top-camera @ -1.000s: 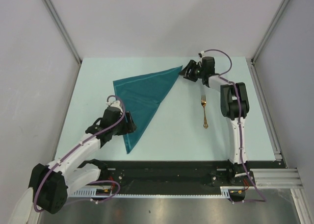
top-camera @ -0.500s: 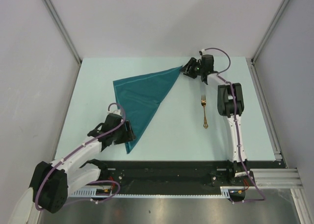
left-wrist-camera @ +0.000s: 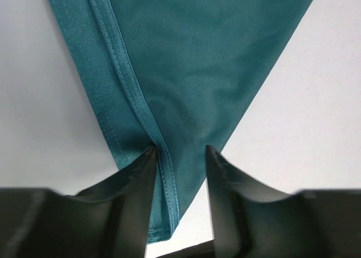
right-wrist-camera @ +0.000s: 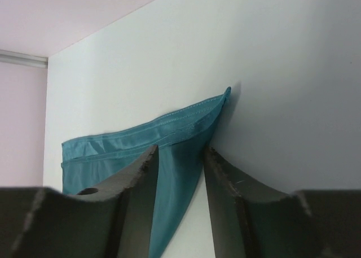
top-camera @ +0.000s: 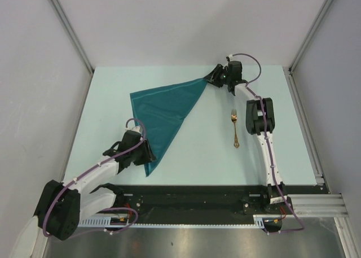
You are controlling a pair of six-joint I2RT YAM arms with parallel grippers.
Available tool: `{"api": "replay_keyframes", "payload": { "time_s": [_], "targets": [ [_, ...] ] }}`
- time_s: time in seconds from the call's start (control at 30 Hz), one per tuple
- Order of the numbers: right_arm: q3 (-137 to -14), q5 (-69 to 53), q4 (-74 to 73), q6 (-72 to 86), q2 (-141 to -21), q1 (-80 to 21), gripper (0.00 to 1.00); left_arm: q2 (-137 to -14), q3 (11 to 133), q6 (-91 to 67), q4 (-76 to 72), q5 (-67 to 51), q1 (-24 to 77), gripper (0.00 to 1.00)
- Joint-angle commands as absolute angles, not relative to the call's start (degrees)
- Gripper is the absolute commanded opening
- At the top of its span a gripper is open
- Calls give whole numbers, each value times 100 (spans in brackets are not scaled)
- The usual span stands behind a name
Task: Fold the napkin, place the utensils inside, and roll it up
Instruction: Adjust the napkin at the center of the board.
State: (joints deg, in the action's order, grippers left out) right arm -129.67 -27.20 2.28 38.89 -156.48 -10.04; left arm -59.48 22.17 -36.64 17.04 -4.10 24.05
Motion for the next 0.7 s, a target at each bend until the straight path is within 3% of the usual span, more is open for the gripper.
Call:
{"api": "replay_keyframes", "payload": {
  "time_s": [0.0, 0.07, 0.13, 0.2, 0.27, 0.33, 0.67],
  "targets": [
    [-13201, -2523, -237, 4043, -15917, -1055, 38, -6021, 1987, -3744, 1802, -387, 2443, 40],
    [-13210, -2470, -229, 4095, -15934, -1055, 34, -6038, 1951, -3753, 1802, -361, 2443, 35],
    [-13201, -2444, -211, 4122, -15943, -1055, 22, -6056, 1934, -3770, 1837, -343, 2443, 29],
    [-13201, -2391, -202, 4157, -15943, -1046, 7, -6012, 1942, -3779, 1854, -282, 2452, 18],
    [-13184, -2321, -167, 4210, -15917, -1020, 0, -5924, 1934, -3806, 1916, -238, 2452, 7],
    [-13070, -2294, -88, 4306, -15856, -958, 0, -5863, 1942, -3850, 1951, -176, 2452, 0],
    [-12981, -2241, 149, 4272, -15618, -695, 0, -5581, 1960, -3964, 2188, -18, 2496, 0]
  ]
}}
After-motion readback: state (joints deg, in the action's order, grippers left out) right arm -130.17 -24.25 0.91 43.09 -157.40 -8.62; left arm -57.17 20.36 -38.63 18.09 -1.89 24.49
